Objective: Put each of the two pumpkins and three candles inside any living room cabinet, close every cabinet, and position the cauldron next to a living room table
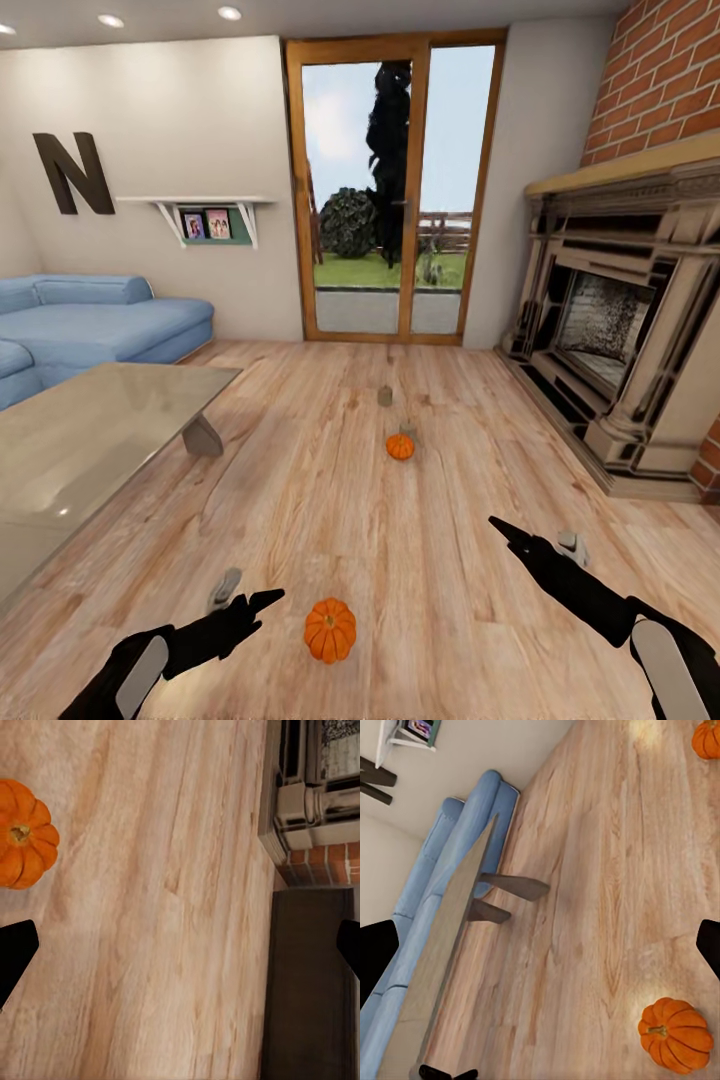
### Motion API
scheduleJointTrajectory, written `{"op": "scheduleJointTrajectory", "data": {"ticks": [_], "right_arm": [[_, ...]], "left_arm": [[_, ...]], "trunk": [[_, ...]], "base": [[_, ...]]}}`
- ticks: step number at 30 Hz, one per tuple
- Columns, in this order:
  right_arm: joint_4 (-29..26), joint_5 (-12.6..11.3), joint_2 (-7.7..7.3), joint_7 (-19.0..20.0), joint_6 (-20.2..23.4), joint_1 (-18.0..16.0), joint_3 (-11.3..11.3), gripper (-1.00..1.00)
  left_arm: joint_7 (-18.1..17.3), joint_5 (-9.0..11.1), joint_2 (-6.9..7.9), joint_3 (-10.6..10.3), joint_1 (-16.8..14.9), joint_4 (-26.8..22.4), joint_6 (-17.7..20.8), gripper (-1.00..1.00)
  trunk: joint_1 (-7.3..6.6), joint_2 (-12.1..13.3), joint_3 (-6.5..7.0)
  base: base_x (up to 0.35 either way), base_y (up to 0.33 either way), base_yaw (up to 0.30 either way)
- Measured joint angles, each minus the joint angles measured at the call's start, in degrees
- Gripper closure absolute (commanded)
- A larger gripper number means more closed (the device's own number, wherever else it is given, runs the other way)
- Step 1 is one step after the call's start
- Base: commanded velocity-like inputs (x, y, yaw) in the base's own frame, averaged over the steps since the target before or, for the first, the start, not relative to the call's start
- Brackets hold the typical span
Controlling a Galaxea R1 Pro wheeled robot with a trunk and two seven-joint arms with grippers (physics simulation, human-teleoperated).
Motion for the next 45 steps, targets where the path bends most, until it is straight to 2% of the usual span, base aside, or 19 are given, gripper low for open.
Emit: {"op": "scheduleJointTrajectory", "data": {"ticks": [6,13,16,20,22,25,26,27,32,39,42,45], "right_arm": [[0.24,-0.05,0.0,-0.01,0.83,0.0,-0.06,-1.0],[-0.15,-0.02,0.0,-0.02,1.13,0.0,-0.04,-1.0],[-0.23,0.02,0.02,-0.31,1.53,0.0,-0.02,-1.0],[0.46,0.26,0.08,-1.07,5.53,0.0,-0.24,-1.0],[1.14,0.24,0.08,-3.39,6.6,-0.02,-0.28,-1.0],[1.25,-0.23,0.17,-9.98,6.8,-0.31,-0.15,-1.0],[1.32,-0.31,0.19,-10.86,6.62,-0.44,-0.13,-1.0],[1.73,-0.43,0.22,-12.44,5.63,-1.08,-0.08,-1.0],[1.57,-0.36,0.24,-14.25,4.03,-2.83,0.71,-1.0],[-0.7,-0.54,0.18,-14.48,4.54,-3.15,3.41,-1.0],[-4.65,-3.38,0.18,-14.49,8.43,-3.17,3.64,-1.0],[-5.98,-6.04,0.13,-14.56,11.2,-3.17,3.64,-1.0]], "left_arm": [[-0.03,0.29,0.32,0.08,-1.63,-1.0,0.4,-1.0],[0.12,0.19,0.42,0.12,-1.92,-0.82,0.39,-1.0],[0.14,0.22,0.44,0.13,-1.99,-0.76,0.35,-1.0],[0.14,0.34,0.42,0.13,-2.02,-0.73,0.38,-1.0],[0.14,0.44,0.43,0.13,-2.02,-0.72,0.41,-1.0],[0.14,0.5,0.54,0.13,-2.23,-0.74,0.42,-1.0],[0.14,0.49,0.64,0.13,-2.26,-0.73,0.42,-1.0],[0.14,0.64,1.23,0.17,-2.36,-0.73,0.42,-1.0],[0.05,1.02,2.44,0.21,-2.44,-0.72,0.42,-1.0],[-0.25,1.11,2.65,0.24,-2.47,0.39,0.5,-1.0],[-0.4,1.0,2.26,0.22,-2.47,1.41,0.47,-1.0],[-0.4,0.87,2.32,0.14,-2.46,2.35,0.43,-1.0]], "trunk": [[1.32,-2.41,-1.08],[2.86,-5.21,-2.33],[3.06,-5.5,-2.97],[3.17,-5.56,-3.86],[3.22,-5.58,-4.3],[3.29,-5.62,-4.97],[3.32,-5.64,-5.19],[3.34,-5.65,-5.41],[3.47,-5.72,-6.52],[3.65,-5.81,-8.07],[3.73,-5.85,-8.74],[3.81,-5.89,-9.4]], "base": [[0.0,0.0,0.0],[0.0,0.0,0.0],[0.0,0.0,0.0],[0.0,0.0,0.0],[0.0,0.0,0.0],[0.0,0.0,0.0],[0.0,0.0,0.0],[0.0,0.0,0.0],[0.0,0.0,0.0],[0.0,0.0,0.0],[0.0,0.0,0.0],[0.0,0.0,0.0]]}}
